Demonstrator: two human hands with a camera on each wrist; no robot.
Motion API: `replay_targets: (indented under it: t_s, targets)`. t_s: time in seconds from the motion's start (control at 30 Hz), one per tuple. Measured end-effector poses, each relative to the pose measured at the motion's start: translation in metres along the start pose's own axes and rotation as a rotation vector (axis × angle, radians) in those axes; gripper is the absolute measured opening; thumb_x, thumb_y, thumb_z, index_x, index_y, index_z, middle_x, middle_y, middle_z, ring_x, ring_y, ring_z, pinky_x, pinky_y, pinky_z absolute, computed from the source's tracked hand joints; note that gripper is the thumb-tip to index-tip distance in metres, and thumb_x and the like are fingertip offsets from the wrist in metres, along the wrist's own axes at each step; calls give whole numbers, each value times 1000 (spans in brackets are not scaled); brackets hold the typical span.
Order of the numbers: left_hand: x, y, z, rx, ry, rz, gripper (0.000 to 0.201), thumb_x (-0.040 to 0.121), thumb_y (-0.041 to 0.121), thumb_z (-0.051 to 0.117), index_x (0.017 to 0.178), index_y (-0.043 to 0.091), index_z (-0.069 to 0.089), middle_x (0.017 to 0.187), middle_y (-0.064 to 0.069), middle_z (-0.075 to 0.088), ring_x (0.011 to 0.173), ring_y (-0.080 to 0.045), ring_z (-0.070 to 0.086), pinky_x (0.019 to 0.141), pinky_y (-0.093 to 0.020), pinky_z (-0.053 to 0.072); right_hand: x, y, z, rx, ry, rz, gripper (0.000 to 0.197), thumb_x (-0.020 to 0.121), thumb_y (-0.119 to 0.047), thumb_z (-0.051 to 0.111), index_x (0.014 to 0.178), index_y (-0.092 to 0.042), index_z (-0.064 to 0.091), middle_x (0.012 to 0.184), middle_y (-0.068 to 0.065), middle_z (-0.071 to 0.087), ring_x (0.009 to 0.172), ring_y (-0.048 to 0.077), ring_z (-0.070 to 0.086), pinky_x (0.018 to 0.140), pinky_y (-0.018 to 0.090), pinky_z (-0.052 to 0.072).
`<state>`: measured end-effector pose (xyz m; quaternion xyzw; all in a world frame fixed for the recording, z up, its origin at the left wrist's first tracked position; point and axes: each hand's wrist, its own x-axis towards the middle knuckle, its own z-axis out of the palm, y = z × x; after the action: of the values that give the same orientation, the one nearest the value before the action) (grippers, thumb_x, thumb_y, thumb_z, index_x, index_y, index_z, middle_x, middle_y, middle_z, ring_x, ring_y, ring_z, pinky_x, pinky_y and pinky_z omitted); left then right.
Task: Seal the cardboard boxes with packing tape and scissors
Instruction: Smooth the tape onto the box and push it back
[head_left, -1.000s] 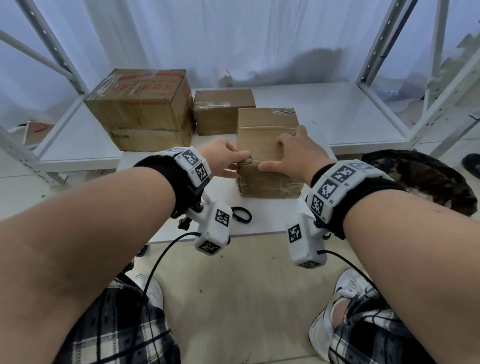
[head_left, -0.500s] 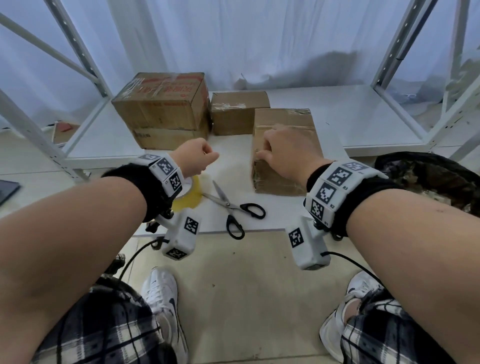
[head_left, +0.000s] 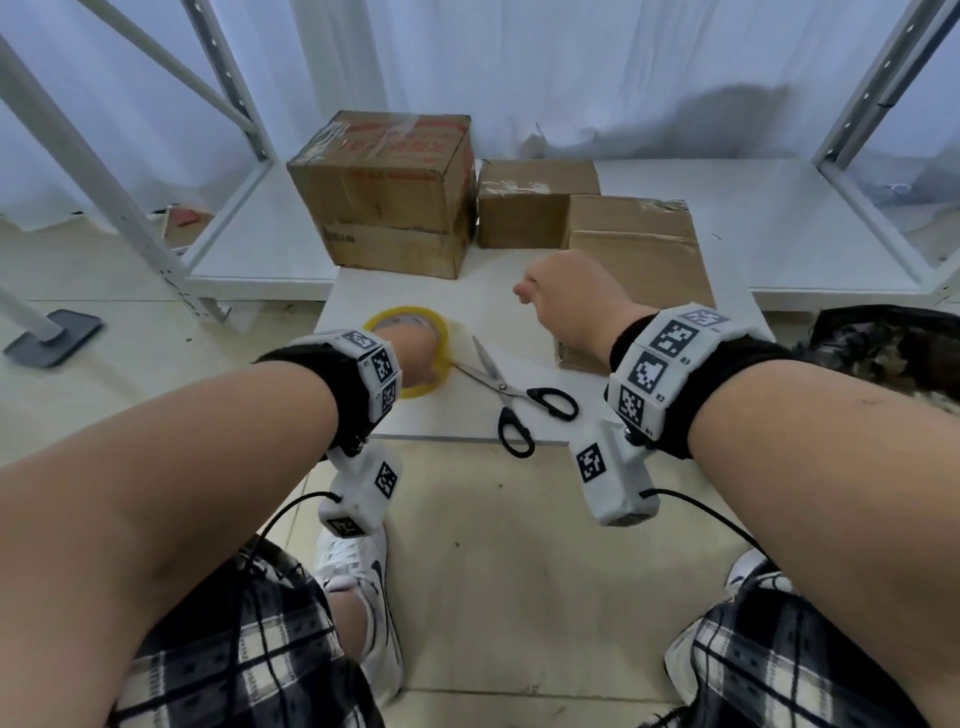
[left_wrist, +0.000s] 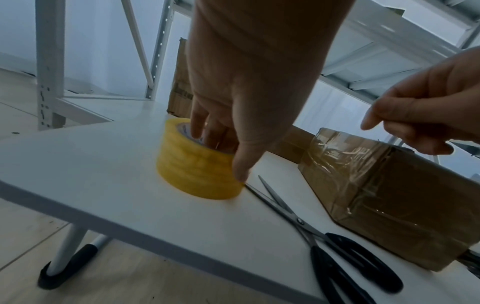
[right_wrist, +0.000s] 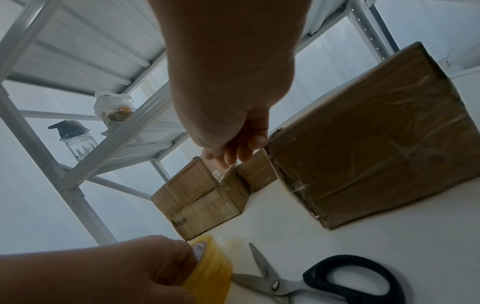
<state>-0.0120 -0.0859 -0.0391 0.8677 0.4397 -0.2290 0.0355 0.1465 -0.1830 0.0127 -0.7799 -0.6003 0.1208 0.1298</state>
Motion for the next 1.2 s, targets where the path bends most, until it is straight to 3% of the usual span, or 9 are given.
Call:
replay_targets:
  t_s: [0.1, 0.23, 0.33, 0.4, 0.53, 0.6, 0.73, 0.97, 1.2]
  targets:
    - [-6, -3, -17, -103, 30, 17, 38, 99, 23, 46, 129, 0, 50, 132, -17, 52, 113, -31, 53, 97, -38, 42, 4, 1, 1, 191, 5, -1, 35, 98, 0, 33, 127, -11, 51, 104, 9, 62, 88, 25, 59, 79, 34, 51]
    - [-21, -17, -49, -332, 250, -52, 39, 100, 24, 38, 113, -8, 56, 118, -24, 58, 109, -37, 54, 83, -39, 41, 8, 0, -1, 368, 14, -7, 35, 99, -9, 41, 133, -6, 44, 100, 7, 57, 88, 19, 52, 84, 32, 46]
    - [-24, -27, -62, -488, 439, 92, 24, 98, 4, 36, 97, -6, 57, 101, -26, 58, 96, -36, 55, 74, -39, 34, 12, 1, -6, 560, 34, 84, 32, 100, -22, 43, 102, 7, 58, 92, 27, 55, 83, 37, 53, 95, 45, 47]
    - [-35, -19, -74, -740, 542, 148, 34, 98, 17, 36, 67, 9, 46, 69, -16, 47, 70, -26, 46, 62, -35, 26, 17, -1, -12, 739, 23, 194, 42, 101, -32, 40, 89, 6, 54, 85, 29, 49, 84, 39, 53, 98, 49, 46]
    - [-38, 4, -95, -881, 679, 270, 49, 102, 31, 41, 57, 17, 26, 56, 0, 27, 52, -14, 27, 53, -30, 20, 17, 3, -26, 1104, -91, 425, 69, 98, -57, 30, 134, 0, 41, 124, 17, 55, 114, 29, 55, 100, 41, 45]
    - [-37, 12, -101, -891, 720, 329, 50, 102, 32, 41, 56, 18, 28, 55, 1, 29, 51, -13, 27, 51, -26, 21, 12, 5, -30, 1177, -153, 435, 73, 97, -61, 23, 125, 2, 49, 120, 18, 59, 107, 29, 59, 96, 43, 47]
    - [-32, 25, -108, -825, 754, 364, 50, 103, 34, 37, 56, 16, 31, 53, 0, 33, 49, -14, 30, 49, -26, 24, 6, 5, -38, 1282, -80, 396, 62, 99, -56, 25, 100, -2, 56, 100, 15, 63, 89, 26, 62, 83, 38, 53]
    - [-23, 41, -112, -597, 803, 244, 53, 103, 34, 33, 54, 14, 36, 52, -3, 38, 56, -25, 41, 58, -34, 32, 0, 9, -52, 1218, 42, 332, 52, 99, -48, 40, 109, -1, 60, 99, 10, 67, 88, 19, 65, 80, 30, 54]
    - [-18, 48, -108, -560, 754, 225, 53, 102, 37, 34, 54, 16, 37, 54, 0, 41, 57, -22, 41, 61, -32, 30, -6, 13, -53, 1063, 215, 272, 13, 86, -13, 71, 90, -2, 68, 86, 13, 66, 79, 19, 62, 78, 29, 57]
